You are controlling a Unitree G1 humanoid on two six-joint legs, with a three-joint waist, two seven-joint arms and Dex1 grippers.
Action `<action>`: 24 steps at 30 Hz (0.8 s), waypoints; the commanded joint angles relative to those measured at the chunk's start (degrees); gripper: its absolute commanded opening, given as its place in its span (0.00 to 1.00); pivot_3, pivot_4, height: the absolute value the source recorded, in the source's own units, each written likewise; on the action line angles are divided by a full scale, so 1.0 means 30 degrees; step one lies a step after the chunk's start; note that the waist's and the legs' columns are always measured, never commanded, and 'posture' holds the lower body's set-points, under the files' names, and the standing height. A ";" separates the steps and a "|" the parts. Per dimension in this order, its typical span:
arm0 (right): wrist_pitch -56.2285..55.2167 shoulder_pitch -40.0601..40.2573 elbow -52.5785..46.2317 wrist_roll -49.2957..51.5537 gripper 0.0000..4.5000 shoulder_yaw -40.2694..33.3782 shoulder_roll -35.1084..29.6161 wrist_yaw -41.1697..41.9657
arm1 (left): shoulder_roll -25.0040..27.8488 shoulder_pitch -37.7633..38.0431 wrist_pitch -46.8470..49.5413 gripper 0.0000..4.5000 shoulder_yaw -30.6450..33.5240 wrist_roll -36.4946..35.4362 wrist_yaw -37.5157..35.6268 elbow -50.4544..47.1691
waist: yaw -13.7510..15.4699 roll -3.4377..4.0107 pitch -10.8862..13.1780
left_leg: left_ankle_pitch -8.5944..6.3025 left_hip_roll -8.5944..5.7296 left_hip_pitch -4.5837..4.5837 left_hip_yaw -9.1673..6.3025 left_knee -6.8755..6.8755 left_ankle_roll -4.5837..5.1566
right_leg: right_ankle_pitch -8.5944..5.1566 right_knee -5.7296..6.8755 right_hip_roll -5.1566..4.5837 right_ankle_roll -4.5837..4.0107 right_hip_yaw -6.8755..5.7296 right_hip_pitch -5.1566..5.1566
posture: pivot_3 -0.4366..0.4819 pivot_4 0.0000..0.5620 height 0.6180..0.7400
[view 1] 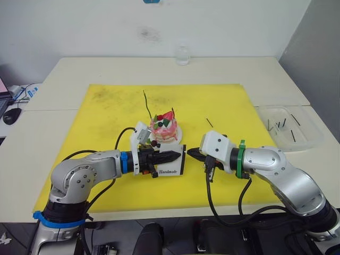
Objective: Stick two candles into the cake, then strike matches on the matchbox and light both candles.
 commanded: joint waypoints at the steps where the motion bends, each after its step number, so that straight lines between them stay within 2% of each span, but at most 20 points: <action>1: -0.0066 -0.0291 -0.0245 -0.0151 0.01 -0.0080 -0.0011 -0.0088 | 0.0058 -0.0116 -0.0082 0.00 0.0214 -0.0751 -0.0603 -0.0735 | -0.0001 0.0000 0.0000 | 0.0000 0.0000 0.0000 0.0001 0.0000 0.0000 | 0.0000 0.0000 0.0000 0.0000 0.0001 0.0000 | 0.48 0.27 1.00; 5: -0.0072 -0.0436 -0.0021 -0.0296 0.01 0.0152 0.0268 -0.0271 | 0.0049 -0.0102 0.0167 0.00 0.0009 -0.1317 -0.1092 -0.1184 | -0.0003 0.0000 0.0000 | 0.0000 0.0001 0.0001 0.0000 0.0000 0.0000 | 0.0000 0.0000 0.0000 0.0000 -0.0001 0.0000 | 0.48 0.27 1.00; 7: -0.0670 -0.0969 0.0818 -0.1066 0.01 0.0037 0.1127 -0.1379 | 0.0240 0.0043 0.0643 0.00 -0.0080 -0.1997 -0.1561 -0.1603 | -0.0031 -0.0002 0.0001 | 0.0000 0.0003 0.0001 0.0000 0.0000 0.0000 | 0.0000 0.0001 0.0001 -0.0001 0.0001 0.0000 | 0.48 0.27 1.00; 11: -0.1995 -0.2404 0.1795 -0.2560 0.01 -0.2115 0.2051 -0.3679 | 0.1168 0.0797 0.0706 0.00 0.0096 -0.1897 -0.1774 -0.1998 | -0.0072 0.0002 0.0004 | 0.0001 -0.0007 0.0005 0.0010 0.0002 -0.0001 | 0.0002 0.0025 0.0000 -0.0001 0.0013 -0.0010 | 0.48 0.27 1.00; 15: -0.1290 -0.1961 0.0564 -0.2031 0.01 -0.3253 0.1861 -0.3519 | 0.1812 0.1182 0.0374 0.00 0.0525 -0.1568 -0.1663 -0.1716 | 0.0108 -0.0003 0.0002 | 0.0001 -0.0003 -0.0003 -0.0002 -0.0006 -0.0002 | -0.0004 0.0002 -0.0006 -0.0006 -0.0001 -0.0007 | 0.48 0.27 1.00; 24: 0.0003 -0.2411 -0.0490 -0.0890 0.01 -0.3230 0.2482 -0.3086 | 0.2282 0.1714 -0.0109 0.00 0.0880 -0.1231 -0.1513 -0.1565 | -0.0003 -0.0002 0.0003 | 0.0001 0.0002 0.0007 0.0004 -0.0002 -0.0001 | -0.0005 0.0020 -0.0009 -0.0005 0.0006 -0.0007 | 0.48 0.27 1.00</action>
